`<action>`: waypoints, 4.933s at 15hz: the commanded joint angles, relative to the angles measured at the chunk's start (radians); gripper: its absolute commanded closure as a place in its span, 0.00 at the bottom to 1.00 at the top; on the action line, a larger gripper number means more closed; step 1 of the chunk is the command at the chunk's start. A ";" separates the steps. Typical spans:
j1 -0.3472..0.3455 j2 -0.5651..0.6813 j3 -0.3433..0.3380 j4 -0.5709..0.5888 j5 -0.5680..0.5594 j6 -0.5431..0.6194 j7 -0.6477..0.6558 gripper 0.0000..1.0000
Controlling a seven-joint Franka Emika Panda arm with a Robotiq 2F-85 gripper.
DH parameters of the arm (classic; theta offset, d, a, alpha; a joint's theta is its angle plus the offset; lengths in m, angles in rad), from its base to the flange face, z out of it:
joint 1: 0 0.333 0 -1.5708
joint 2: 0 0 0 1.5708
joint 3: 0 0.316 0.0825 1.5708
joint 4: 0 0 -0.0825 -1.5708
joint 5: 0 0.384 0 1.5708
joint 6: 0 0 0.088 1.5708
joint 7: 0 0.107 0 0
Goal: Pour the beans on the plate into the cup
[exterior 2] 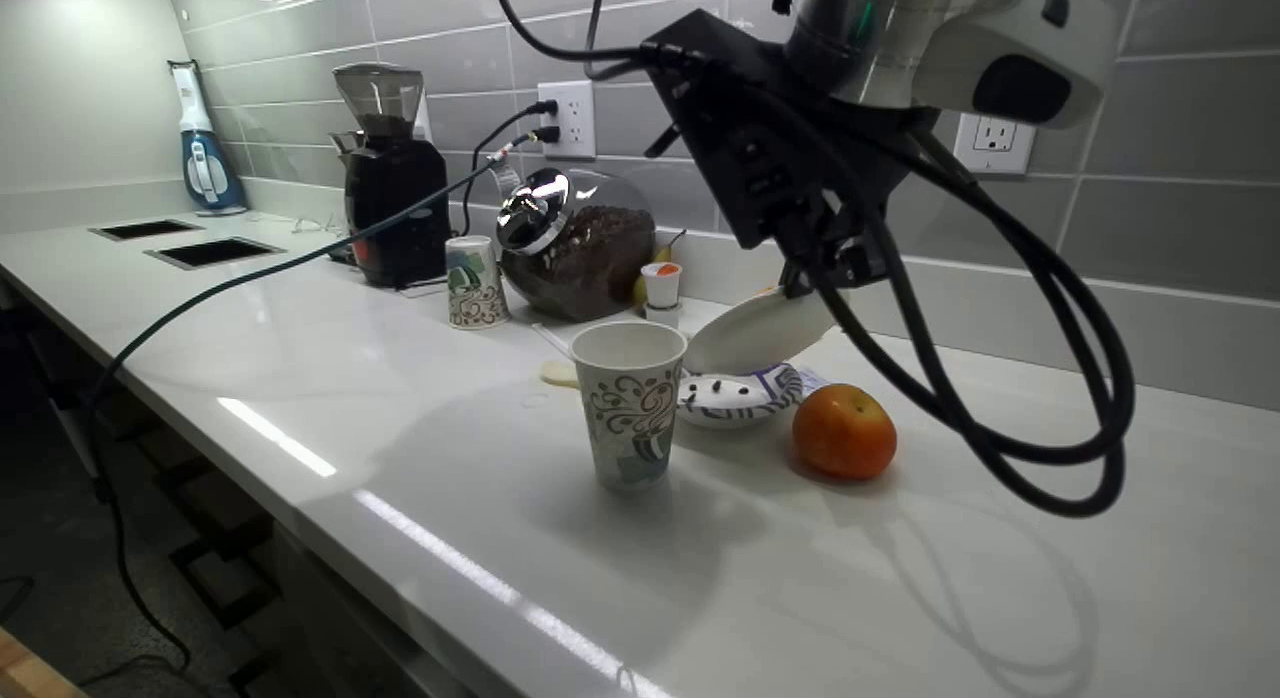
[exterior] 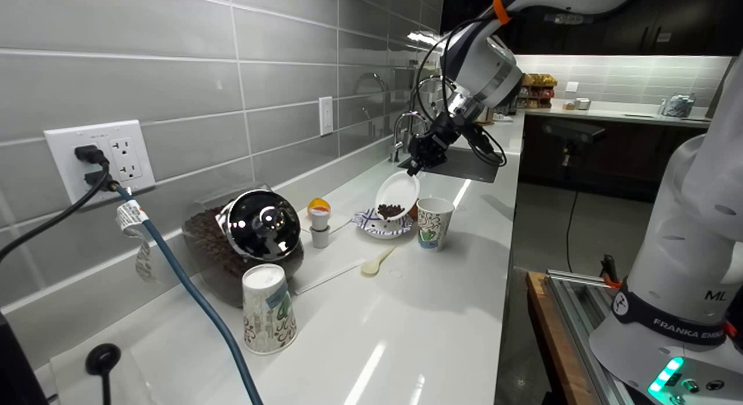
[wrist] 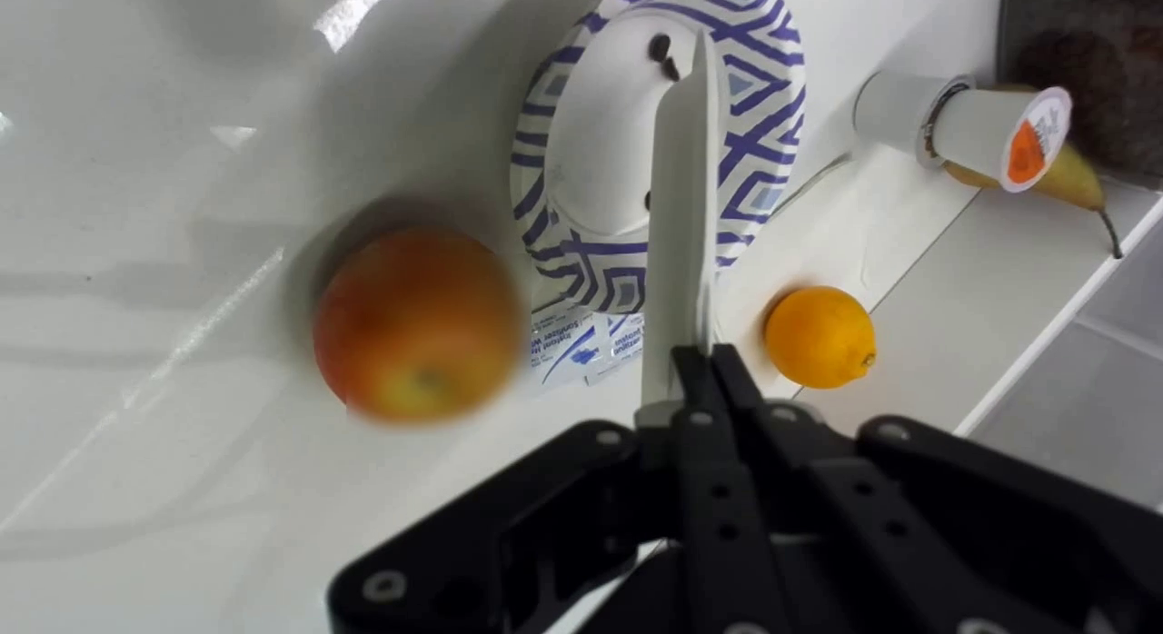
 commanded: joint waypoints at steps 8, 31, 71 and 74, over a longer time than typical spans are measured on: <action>0.030 -0.057 0.019 -0.021 -0.302 0.023 0.203 0.98; 0.087 -0.074 0.123 -0.039 -0.816 0.179 0.437 0.98; 0.113 -0.392 -0.347 -0.066 -0.418 0.108 0.356 0.98; 0.089 -0.404 -0.352 -0.075 -0.439 0.094 0.343 0.97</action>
